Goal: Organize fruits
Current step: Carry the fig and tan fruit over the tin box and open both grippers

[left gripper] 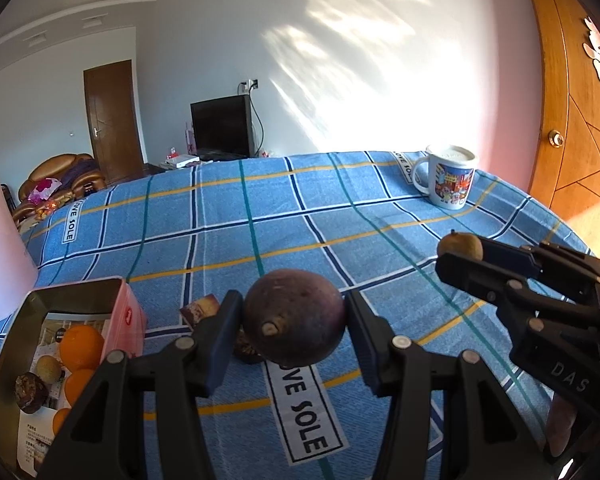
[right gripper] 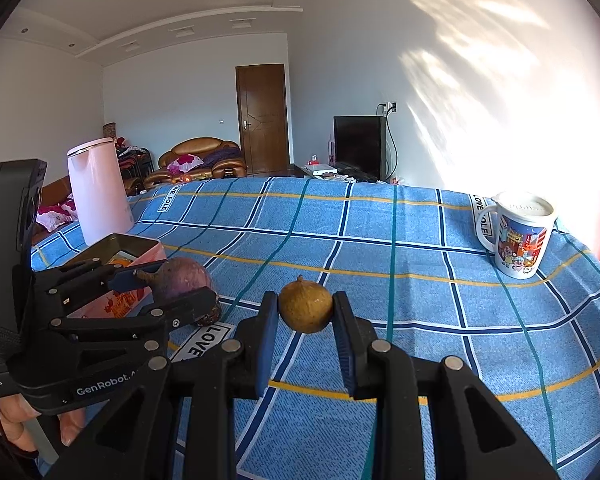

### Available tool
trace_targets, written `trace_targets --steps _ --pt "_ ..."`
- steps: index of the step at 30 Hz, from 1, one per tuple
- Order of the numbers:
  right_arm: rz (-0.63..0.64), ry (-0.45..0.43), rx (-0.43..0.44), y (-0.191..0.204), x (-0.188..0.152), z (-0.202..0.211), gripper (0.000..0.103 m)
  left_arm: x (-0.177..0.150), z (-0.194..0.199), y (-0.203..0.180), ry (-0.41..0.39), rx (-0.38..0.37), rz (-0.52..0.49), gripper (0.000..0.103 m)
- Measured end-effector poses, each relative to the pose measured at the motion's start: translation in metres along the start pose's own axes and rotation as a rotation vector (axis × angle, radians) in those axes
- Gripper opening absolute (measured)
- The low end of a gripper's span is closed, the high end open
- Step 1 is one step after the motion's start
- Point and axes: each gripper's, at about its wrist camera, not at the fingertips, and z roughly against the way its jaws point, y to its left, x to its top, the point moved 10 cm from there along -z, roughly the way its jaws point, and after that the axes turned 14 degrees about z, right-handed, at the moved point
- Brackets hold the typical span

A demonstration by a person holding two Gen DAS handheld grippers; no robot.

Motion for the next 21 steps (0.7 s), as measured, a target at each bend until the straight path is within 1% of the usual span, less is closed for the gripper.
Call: trace_targets --steps 8,14,19,21 --pt "0.008 -0.018 -0.002 0.002 0.002 0.004 0.029 0.003 0.007 0.001 -0.039 0.012 -0.001 0.054" --pt "0.028 -0.031 -0.007 0.005 0.004 0.006 0.029 0.006 0.014 0.004 -0.078 0.035 0.006 0.054" --pt "0.038 -0.025 -0.01 0.006 0.004 0.005 0.029 0.007 0.013 0.009 -0.074 0.043 0.023 0.054" --pt "0.046 -0.016 -0.005 0.008 0.004 0.004 0.029 0.007 0.012 0.014 -0.065 0.057 0.032 0.054"
